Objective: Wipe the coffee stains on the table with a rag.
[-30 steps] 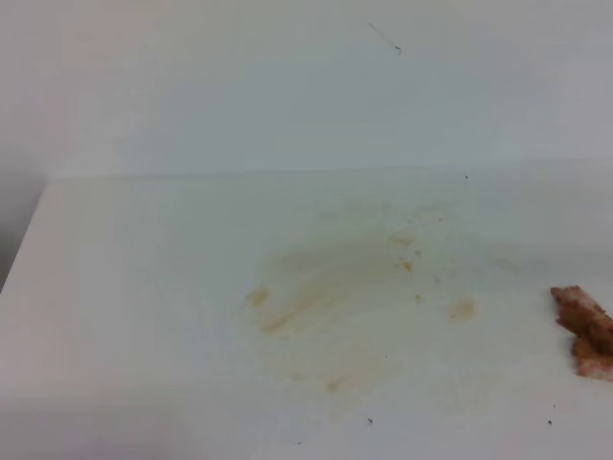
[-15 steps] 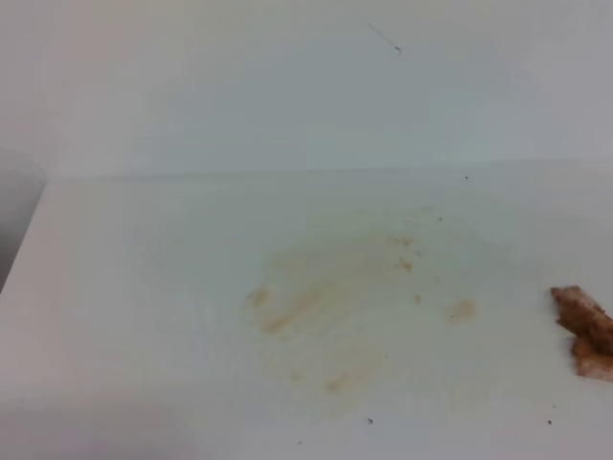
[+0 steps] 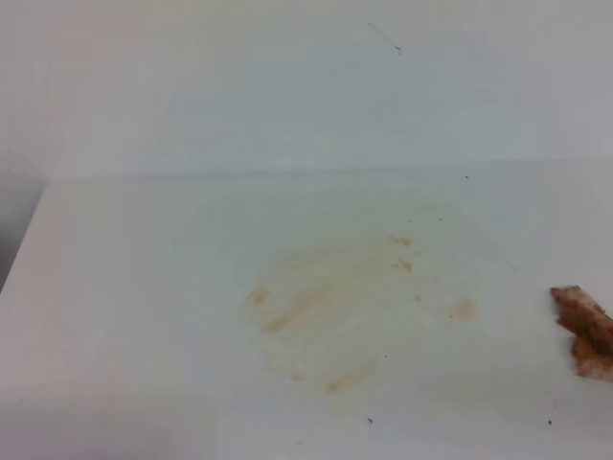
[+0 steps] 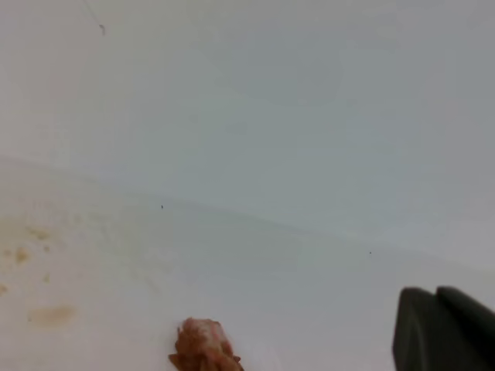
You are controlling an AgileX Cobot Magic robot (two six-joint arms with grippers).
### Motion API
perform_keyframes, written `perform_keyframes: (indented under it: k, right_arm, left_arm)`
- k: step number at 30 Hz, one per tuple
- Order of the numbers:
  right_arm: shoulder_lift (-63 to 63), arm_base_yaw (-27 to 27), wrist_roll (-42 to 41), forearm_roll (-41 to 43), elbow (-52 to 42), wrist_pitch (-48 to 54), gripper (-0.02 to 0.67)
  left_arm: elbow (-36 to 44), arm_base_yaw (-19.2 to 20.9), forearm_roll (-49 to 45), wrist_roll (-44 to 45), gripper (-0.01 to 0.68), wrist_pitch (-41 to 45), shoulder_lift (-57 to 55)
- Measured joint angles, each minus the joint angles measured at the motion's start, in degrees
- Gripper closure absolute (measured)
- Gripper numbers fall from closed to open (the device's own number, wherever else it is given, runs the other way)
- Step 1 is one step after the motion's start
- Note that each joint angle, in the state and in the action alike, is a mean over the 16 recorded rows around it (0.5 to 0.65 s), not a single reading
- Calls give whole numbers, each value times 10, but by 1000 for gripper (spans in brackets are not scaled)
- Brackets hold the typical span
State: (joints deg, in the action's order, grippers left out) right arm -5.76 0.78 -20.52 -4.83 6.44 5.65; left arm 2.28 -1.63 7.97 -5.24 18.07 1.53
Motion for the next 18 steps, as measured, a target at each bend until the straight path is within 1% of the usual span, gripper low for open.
perform_keyframes:
  k: [4, 7, 12, 18]
  right_arm:
    - [41, 0, 1, -11, -57, 6, 651]
    - [60, 0, 6, -17, -78, 31, 650]
    - [72, 0, 24, -17, -83, 88, 650]
    - [71, 0, 62, -14, -83, 126, 651]
  left_arm:
    - [0, 0, 0, 0, 675, 0, 0]
    - [0, 0, -1, 0, 675, 0, 0]
    - [-2, 0, -1, 0, 675, 1, 0]
    - [0, 0, -1, 0, 675, 1, 0]
